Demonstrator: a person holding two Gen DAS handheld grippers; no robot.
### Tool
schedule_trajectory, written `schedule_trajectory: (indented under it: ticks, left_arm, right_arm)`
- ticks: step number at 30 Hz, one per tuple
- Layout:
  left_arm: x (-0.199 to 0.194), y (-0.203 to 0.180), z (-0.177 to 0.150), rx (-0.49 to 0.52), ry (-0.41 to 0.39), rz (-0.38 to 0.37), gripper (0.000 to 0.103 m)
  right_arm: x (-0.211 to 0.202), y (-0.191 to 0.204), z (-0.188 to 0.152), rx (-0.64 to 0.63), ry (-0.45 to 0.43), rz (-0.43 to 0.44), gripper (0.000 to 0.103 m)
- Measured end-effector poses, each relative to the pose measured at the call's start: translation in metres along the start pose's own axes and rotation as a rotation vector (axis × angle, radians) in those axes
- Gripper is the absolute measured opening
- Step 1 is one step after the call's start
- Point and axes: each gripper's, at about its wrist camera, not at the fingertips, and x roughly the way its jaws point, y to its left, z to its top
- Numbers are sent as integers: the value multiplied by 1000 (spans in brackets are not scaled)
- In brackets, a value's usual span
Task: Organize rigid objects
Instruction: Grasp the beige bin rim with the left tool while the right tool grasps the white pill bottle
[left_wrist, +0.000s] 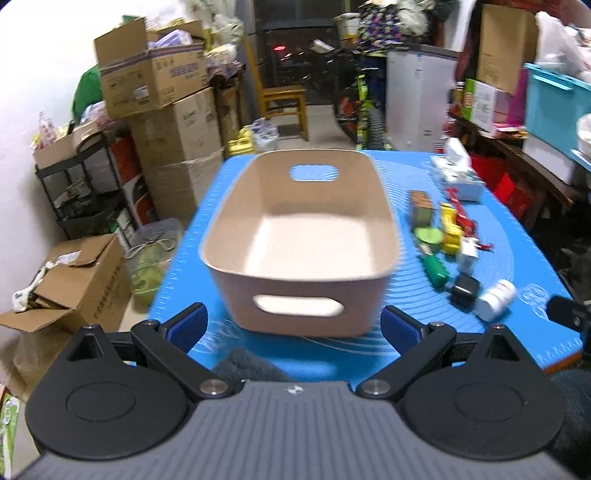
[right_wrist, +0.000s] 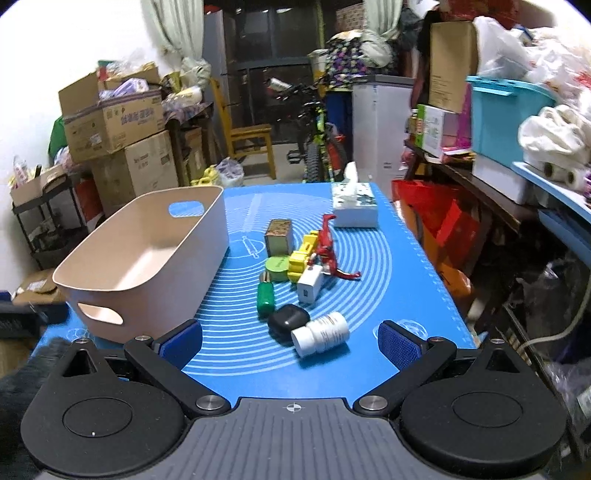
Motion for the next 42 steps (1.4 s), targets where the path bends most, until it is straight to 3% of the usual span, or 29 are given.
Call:
schedule_trajectory:
  ticks: [12, 15, 20, 28, 31, 32, 42]
  left_arm:
    - [76, 66, 53, -82, 109, 55, 97]
    - [96, 71, 57, -73, 146, 50, 89]
    - [123, 81, 57, -70, 200, 47, 85]
    - [144, 90, 52, -78, 310, -17, 56]
    - [147, 92, 52, -88, 340, -37, 27]
    - [148, 93, 52, -95, 353, -43, 22]
    - [153, 94, 57, -107, 366, -84, 7]
  right_arm:
    - [110, -15, 25, -60, 152, 28, 101]
    - [134, -22, 25, -56, 214, 48, 100]
    - [167, -27, 27, -101, 305, 20, 100]
    - [204, -19, 17, -214, 454, 43, 93]
    - [211, -15, 15, -239, 475, 36, 91]
    - [211, -15, 16, -240, 474, 36, 91]
    - [211, -17, 17, -226, 490, 41, 86]
